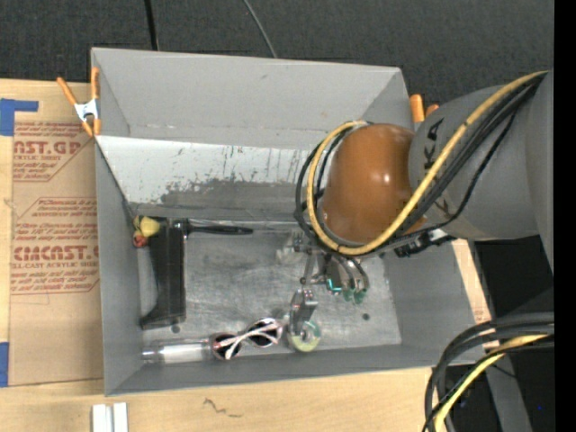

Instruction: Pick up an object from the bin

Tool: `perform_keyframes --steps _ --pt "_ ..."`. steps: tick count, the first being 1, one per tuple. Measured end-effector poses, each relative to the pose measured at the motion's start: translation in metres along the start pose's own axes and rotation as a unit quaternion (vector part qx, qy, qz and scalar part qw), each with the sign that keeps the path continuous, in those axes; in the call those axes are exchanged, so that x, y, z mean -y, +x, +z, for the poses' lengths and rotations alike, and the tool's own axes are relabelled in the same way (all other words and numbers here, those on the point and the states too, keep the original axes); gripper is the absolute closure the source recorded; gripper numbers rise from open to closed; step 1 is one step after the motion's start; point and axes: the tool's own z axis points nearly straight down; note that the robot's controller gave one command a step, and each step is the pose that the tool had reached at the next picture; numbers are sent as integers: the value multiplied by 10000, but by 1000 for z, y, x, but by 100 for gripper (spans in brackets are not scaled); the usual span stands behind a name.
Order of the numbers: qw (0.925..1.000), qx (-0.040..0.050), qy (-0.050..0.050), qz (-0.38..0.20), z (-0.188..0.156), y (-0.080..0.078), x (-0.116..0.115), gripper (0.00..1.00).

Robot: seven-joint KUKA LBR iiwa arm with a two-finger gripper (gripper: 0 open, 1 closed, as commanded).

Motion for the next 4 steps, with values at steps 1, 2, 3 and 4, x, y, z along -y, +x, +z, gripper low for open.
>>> perform_keyframes --steps 1,2,3,4 --pt "10000 1 0 -1 0 0 0 0" --pt "10000 8 0 -6 1 0 0 0" --pt "10000 -27 0 -94 36 -4 -6 0" --pt "9996 -17 8 -290 -31 -19 -4 0"
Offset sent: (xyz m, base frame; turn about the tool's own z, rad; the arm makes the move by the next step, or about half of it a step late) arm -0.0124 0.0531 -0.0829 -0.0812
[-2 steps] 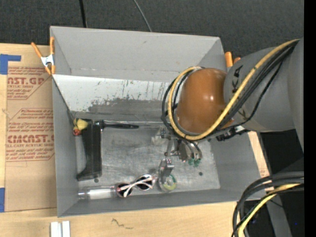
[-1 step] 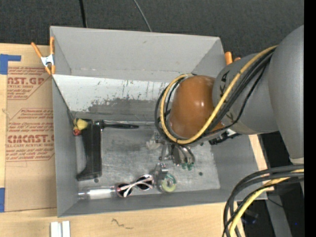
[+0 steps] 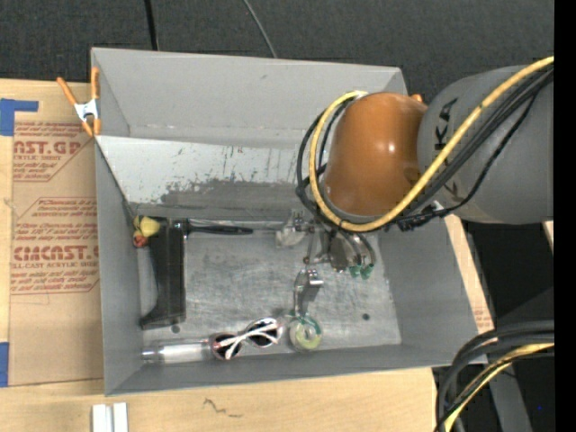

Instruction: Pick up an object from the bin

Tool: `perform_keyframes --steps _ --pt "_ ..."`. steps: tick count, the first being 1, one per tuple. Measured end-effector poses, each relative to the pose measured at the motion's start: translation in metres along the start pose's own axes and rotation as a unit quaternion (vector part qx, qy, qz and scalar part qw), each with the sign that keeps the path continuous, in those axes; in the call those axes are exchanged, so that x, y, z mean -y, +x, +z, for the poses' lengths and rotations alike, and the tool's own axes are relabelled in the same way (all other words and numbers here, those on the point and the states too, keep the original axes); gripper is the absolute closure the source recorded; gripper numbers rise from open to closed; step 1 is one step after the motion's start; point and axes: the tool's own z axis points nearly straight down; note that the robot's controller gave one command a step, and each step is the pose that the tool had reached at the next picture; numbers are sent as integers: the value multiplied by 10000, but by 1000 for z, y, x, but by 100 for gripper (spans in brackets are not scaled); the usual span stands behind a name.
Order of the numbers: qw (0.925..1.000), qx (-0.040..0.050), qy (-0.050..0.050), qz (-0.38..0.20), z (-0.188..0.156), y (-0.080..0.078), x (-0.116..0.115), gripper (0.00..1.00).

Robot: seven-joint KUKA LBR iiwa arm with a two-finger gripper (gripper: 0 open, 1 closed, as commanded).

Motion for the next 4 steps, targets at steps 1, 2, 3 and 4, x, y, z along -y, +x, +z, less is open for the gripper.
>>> perform_keyframes --steps 1,2,3,4 --pt "10000 32 -1 -92 -29 3 -55 0" --pt "9998 57 -16 -204 21 17 -51 0" --pt "9927 25 0 -1202 71 23 -43 0" --pt "9585 107 -5 -2849 110 19 -30 100"
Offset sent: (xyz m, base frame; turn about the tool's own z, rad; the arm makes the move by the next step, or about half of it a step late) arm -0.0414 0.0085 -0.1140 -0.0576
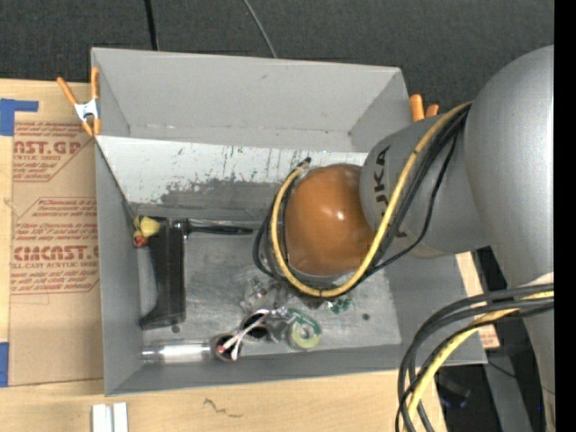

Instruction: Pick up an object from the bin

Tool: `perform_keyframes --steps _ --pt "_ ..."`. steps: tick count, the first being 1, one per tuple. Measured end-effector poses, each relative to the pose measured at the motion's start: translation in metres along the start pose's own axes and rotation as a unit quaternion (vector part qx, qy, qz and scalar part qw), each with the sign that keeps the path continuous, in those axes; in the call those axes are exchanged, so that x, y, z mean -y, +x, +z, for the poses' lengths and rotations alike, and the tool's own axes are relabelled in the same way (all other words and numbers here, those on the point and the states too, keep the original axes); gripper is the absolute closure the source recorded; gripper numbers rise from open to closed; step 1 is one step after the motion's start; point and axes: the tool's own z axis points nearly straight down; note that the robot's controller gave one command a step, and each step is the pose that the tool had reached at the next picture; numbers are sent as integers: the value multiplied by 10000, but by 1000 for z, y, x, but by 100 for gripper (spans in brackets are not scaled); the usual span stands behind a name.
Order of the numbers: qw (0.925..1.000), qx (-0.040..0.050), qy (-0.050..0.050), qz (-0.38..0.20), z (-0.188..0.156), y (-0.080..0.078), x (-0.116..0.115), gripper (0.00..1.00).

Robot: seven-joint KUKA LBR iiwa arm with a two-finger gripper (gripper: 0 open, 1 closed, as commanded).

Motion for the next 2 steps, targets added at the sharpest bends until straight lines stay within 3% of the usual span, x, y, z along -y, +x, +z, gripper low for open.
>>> perform_keyframes --steps 1,2 --pt "10000 0 -1 1 0 0 0 100" --pt "10000 -43 -1 -67 -174 -18 -10 100"
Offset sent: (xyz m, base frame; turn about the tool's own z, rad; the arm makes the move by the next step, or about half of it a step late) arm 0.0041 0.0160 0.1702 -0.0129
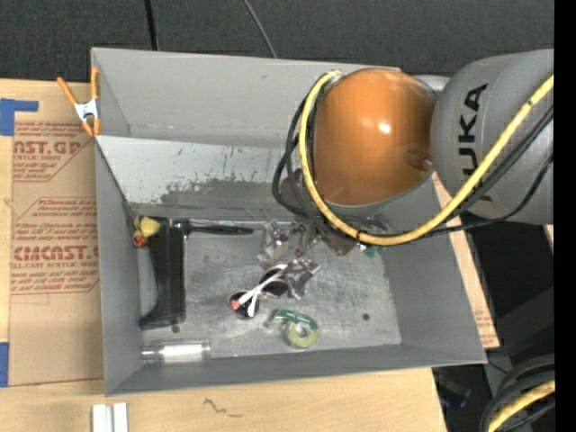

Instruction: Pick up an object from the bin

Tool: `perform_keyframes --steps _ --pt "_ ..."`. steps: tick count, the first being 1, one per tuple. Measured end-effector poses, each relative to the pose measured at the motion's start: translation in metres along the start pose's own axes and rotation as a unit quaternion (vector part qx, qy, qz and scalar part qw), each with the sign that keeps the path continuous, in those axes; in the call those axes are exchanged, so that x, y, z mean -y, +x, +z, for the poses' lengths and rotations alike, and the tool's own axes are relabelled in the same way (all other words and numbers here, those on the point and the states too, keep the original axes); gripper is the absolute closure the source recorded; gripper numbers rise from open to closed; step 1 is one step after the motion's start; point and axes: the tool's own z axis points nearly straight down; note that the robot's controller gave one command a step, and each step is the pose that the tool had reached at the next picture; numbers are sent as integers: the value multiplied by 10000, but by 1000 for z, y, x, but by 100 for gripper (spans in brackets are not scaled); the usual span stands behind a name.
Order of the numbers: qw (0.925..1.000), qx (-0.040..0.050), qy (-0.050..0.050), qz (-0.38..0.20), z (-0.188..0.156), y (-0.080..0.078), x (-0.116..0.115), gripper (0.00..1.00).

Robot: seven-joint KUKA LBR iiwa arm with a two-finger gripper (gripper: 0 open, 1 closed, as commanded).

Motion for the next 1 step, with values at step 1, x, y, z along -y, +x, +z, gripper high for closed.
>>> perform_keyframes --steps 1 --pt "10000 -10 -6 1 2 0 0 100"
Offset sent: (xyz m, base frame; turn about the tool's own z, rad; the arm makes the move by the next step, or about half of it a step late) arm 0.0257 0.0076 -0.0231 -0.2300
